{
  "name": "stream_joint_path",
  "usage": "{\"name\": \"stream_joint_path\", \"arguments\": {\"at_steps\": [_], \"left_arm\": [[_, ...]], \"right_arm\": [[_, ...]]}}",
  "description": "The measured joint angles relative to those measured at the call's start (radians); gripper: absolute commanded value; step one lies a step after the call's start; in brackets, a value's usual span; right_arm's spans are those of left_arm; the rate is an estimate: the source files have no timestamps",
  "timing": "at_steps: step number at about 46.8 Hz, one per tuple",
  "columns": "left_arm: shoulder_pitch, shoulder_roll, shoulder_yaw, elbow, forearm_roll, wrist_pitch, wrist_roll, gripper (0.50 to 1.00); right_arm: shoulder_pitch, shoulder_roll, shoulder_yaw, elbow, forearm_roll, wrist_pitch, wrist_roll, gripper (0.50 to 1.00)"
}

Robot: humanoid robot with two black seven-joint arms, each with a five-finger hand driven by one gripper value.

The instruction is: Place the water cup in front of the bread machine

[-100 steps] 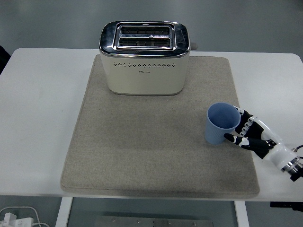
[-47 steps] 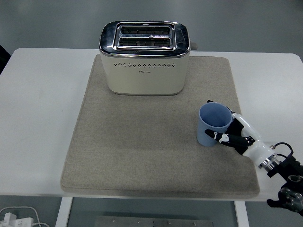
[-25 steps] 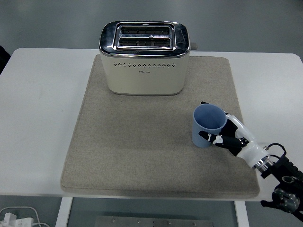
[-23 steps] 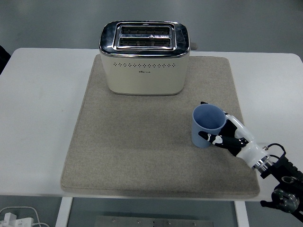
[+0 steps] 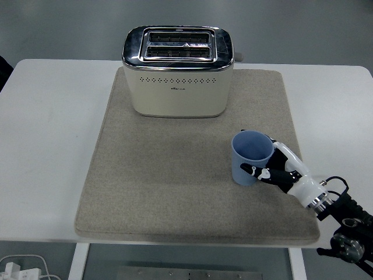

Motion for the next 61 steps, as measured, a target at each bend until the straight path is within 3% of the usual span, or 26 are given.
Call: {"name": "stream_joint_path", "arguments": {"at_steps": [4,20,43,61], "left_arm": [[0.000,0.000,0.000,0.000,0.000,0.000,0.000,1.000],[0.000,0.000,0.001,-0.002,0.000,0.000,0.000,1.000],[-0.001,0.000,0.000,-0.006,-0.001,0.000,0.000,1.000],[-0.003,0.000,0.000,-0.009,-0.001,0.000,0.000,1.000]], "right_arm": [[0.003,0.001,0.001,0.000,0.000,-0.014,0.000,0.500],[0.054,0.019,0.001,0.000,0.004,-0.023,0.000,0.500],[0.221,0.174,-0.053,-0.079,0.013,-0.115,0.000,0.500],[0.281,0.319,-0.109,-0.177,0.014,-0.155,0.000,0.500]]}}
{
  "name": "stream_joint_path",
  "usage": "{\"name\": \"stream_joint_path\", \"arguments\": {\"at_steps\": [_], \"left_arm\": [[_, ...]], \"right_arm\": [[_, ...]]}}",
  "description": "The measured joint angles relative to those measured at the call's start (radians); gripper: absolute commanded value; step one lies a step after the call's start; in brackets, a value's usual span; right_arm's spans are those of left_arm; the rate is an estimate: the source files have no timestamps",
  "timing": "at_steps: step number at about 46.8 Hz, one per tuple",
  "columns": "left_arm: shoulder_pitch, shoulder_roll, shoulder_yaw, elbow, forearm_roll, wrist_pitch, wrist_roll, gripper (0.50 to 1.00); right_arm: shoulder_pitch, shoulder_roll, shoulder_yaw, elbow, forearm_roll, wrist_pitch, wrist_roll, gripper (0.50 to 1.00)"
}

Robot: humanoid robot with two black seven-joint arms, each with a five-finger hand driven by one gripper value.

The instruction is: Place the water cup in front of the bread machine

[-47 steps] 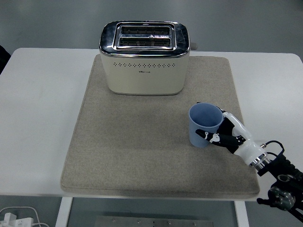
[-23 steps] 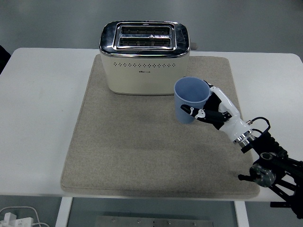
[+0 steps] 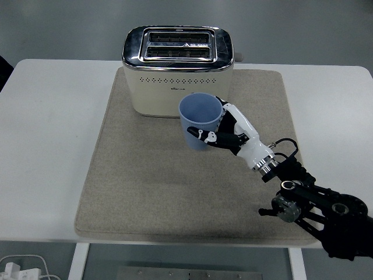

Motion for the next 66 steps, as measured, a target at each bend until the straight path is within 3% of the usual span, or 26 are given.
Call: {"name": "stream_joint_path", "arguments": {"at_steps": [15,27,66], "left_arm": [[0.000,0.000,0.000,-0.002,0.000,0.000,0.000,1.000],[0.000,0.000,-0.001,0.000,0.000,0.000,0.000,1.000],[-0.001,0.000,-0.002,0.001,0.000,0.000,0.000,1.000]], "right_arm": [[0.056,0.131,-0.028,-0.133,0.000,-0.026,0.000,0.500],[0.074,0.180,-0.037,-0.177,0.000,-0.028,0.000,0.500],[0.067,0.189,-0.049,-0.268,0.000,-0.064,0.000,0.500]]}}
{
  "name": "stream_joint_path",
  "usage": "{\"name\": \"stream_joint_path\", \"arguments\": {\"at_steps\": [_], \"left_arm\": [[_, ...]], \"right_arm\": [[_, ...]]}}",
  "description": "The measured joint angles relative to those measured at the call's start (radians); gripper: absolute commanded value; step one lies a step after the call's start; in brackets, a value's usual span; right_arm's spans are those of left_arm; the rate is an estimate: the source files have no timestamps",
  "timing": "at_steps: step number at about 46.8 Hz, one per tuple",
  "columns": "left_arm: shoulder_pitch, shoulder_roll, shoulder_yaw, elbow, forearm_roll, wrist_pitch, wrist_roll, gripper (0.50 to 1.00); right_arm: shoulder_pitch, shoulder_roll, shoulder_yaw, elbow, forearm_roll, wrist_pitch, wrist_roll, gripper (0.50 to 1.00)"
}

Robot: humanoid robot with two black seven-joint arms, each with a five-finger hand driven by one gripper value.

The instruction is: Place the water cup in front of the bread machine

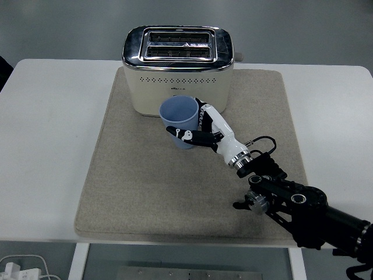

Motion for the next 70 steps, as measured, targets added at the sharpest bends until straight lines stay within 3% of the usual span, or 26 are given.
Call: {"name": "stream_joint_path", "arguments": {"at_steps": [19,31,32,35,40,48,70], "left_arm": [[0.000,0.000,0.003,0.001,0.001,0.000,0.000,1.000],[0.000,0.000,0.003,0.003,0.001,0.000,0.000,1.000],[0.000,0.000,0.003,0.003,0.001,0.000,0.000,1.000],[0.000,0.000,0.003,0.003,0.001,0.000,0.000,1.000],[0.000,0.000,0.002,0.003,0.001,0.000,0.000,1.000],[0.000,0.000,0.002,0.004,0.001,0.000,0.000,1.000],[0.000,0.000,0.001,0.007,0.001,0.000,0.000,1.000]], "right_arm": [[-0.014,0.000,0.005,0.000,0.002,-0.002,0.000,0.517],[-0.034,0.000,0.011,0.000,0.002,-0.001,0.000,0.645],[-0.034,0.000,0.012,0.000,0.002,-0.001,0.000,0.662],[-0.035,0.000,0.012,0.000,0.002,-0.001,0.000,0.811],[-0.035,0.000,0.015,0.000,0.002,-0.002,0.000,0.860],[-0.035,0.000,0.013,0.000,0.003,-0.035,0.000,0.862],[-0.033,0.000,0.015,0.009,0.003,-0.036,0.000,0.917]]}}
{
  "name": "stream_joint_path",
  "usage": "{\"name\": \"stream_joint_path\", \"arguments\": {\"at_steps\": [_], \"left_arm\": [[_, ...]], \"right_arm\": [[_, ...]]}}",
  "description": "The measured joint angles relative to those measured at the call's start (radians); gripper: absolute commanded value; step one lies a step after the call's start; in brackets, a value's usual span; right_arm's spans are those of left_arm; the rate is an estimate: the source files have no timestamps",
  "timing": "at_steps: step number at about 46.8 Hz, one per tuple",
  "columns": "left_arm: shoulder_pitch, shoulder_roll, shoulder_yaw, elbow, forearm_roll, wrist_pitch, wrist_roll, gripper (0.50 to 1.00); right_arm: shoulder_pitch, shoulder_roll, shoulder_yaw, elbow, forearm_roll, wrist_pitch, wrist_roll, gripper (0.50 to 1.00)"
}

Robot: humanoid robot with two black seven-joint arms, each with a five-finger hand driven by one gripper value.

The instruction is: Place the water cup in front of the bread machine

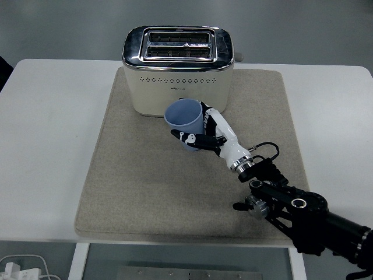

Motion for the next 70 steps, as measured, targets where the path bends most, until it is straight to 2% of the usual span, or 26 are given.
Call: {"name": "stream_joint_path", "arguments": {"at_steps": [44,70], "left_arm": [[0.000,0.000,0.000,-0.001,0.000,0.000,0.000,1.000],[0.001,0.000,0.000,-0.003,0.000,0.000,0.000,1.000]], "right_arm": [[-0.002,0.000,0.003,0.003,0.057,0.001,0.000,0.930],[-0.041,0.000,0.009,0.100,0.057,-0.008,0.000,0.930]]}}
